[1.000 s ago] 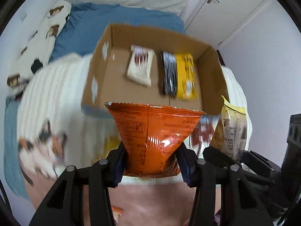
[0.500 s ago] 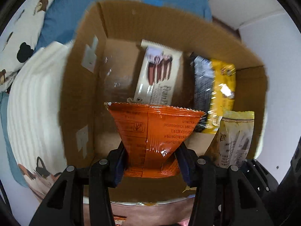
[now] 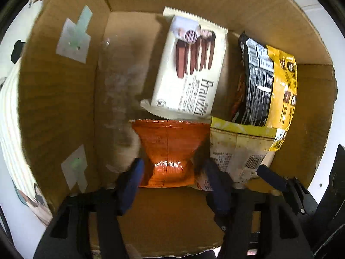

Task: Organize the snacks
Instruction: 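Carry both bags into the box and release them beside the cookie pack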

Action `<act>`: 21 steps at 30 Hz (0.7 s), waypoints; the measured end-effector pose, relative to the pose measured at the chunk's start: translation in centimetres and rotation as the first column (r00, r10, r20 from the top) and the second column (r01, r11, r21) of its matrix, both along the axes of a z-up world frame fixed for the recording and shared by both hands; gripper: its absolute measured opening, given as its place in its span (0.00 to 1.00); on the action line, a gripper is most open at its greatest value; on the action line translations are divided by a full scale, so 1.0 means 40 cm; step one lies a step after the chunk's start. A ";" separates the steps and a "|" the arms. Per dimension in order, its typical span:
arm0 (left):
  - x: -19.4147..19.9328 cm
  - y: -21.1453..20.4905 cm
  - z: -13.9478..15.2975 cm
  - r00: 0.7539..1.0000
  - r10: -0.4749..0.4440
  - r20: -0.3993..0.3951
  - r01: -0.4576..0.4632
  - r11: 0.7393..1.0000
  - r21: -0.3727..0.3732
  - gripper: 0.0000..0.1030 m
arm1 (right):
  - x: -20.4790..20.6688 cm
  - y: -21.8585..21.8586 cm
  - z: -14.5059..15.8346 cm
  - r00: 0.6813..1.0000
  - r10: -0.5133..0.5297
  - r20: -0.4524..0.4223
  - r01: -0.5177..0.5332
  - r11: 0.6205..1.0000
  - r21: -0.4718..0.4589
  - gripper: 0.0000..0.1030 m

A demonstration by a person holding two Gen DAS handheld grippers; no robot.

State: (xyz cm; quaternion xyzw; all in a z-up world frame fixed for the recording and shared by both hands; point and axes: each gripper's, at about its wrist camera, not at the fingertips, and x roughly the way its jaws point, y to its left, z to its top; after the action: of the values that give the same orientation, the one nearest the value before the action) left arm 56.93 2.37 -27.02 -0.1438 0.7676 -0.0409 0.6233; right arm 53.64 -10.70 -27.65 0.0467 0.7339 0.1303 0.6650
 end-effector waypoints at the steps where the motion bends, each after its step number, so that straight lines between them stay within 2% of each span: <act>1: 0.001 0.002 0.006 1.000 0.002 0.010 -0.002 1.000 -0.002 0.86 | 0.001 -0.004 0.004 1.000 -0.004 0.003 0.004 1.000 0.006 0.95; 2: 0.000 0.006 0.015 1.000 0.003 0.026 -0.003 1.000 -0.002 0.89 | 0.002 -0.007 0.008 1.000 -0.004 0.007 0.004 1.000 0.010 0.95; 7: -0.001 0.009 0.051 0.997 -0.007 0.073 0.006 1.000 0.013 0.89 | 0.001 -0.046 0.053 0.998 -0.015 0.068 0.017 1.000 -0.024 0.96; 13: -0.057 -0.002 0.167 0.971 -0.010 0.240 0.004 1.000 0.028 0.89 | -0.033 -0.089 0.152 0.982 -0.006 0.188 0.015 0.999 -0.045 0.97; 16: -0.105 0.004 0.257 0.931 -0.012 0.364 -0.011 0.998 0.063 0.89 | -0.068 -0.113 0.214 0.966 -0.015 0.258 0.028 0.998 -0.047 0.97; 18: -0.140 0.004 0.315 0.887 -0.044 0.460 -0.018 0.991 0.130 0.89 | -0.099 -0.128 0.251 0.953 -0.010 0.302 0.027 0.998 -0.050 0.97; 21: -0.193 0.016 0.373 0.834 -0.058 0.548 -0.044 0.984 0.171 0.89 | -0.162 -0.134 0.299 0.929 -0.012 0.371 0.036 0.998 -0.056 0.97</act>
State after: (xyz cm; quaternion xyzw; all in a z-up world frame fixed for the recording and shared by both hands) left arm 49.20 3.03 -12.10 -0.0675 0.5567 -0.0146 0.8278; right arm 47.15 -16.04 -15.69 0.0096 0.5985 0.1057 0.7940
